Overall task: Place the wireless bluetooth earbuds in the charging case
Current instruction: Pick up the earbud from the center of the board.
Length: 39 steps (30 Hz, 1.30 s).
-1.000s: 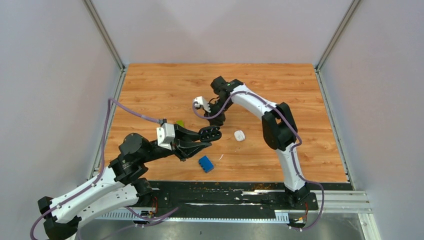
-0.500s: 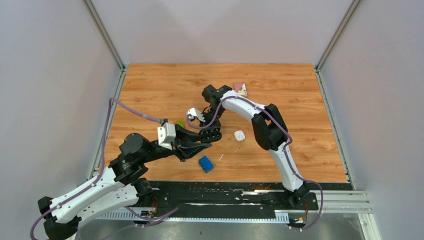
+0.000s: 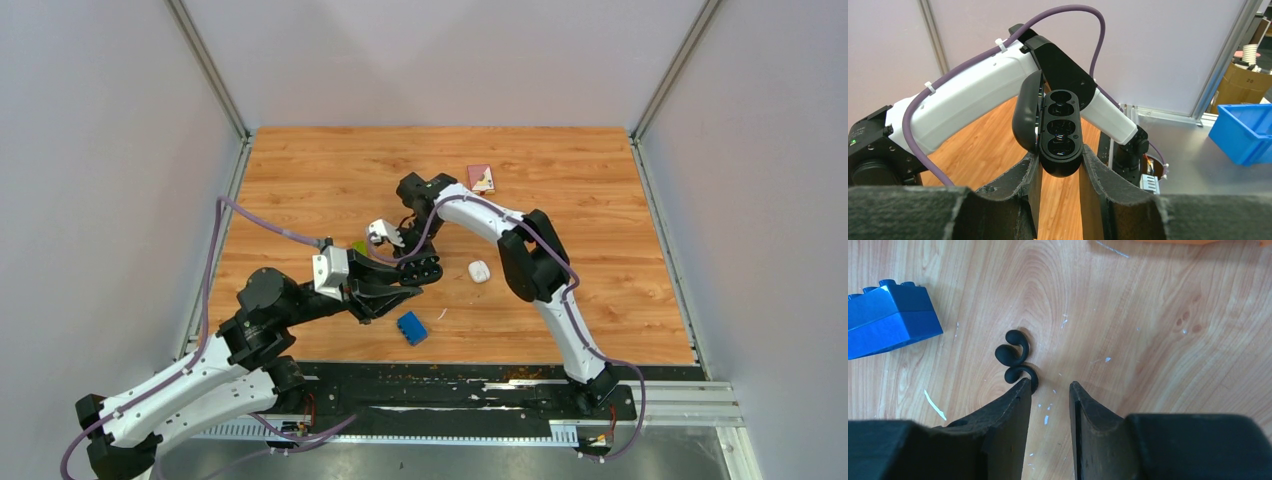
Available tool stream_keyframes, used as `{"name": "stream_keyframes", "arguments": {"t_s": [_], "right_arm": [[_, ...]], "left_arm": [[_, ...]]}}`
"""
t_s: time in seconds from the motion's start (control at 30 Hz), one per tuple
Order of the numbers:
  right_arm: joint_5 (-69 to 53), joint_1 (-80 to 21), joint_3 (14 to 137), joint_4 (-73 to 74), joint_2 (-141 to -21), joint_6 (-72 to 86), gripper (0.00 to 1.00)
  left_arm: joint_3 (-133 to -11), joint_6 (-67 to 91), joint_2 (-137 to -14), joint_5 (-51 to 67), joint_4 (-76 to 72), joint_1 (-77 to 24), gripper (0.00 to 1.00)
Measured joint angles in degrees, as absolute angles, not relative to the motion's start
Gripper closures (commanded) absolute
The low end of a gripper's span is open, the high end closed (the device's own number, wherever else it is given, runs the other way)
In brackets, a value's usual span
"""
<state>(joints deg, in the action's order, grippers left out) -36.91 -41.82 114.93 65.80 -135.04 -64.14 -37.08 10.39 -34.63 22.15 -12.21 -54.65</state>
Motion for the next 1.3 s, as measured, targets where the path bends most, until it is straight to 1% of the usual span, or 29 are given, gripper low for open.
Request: {"name": "stream_keyframes", "arguments": {"t_s": [1.3], "right_arm": [[-36.4,-43.4,112.4,67.3,-134.5,-70.1,0.66]], "left_arm": [[-35.6,11.2,-34.2,22.2,-12.7,-54.7,1.0]]}}
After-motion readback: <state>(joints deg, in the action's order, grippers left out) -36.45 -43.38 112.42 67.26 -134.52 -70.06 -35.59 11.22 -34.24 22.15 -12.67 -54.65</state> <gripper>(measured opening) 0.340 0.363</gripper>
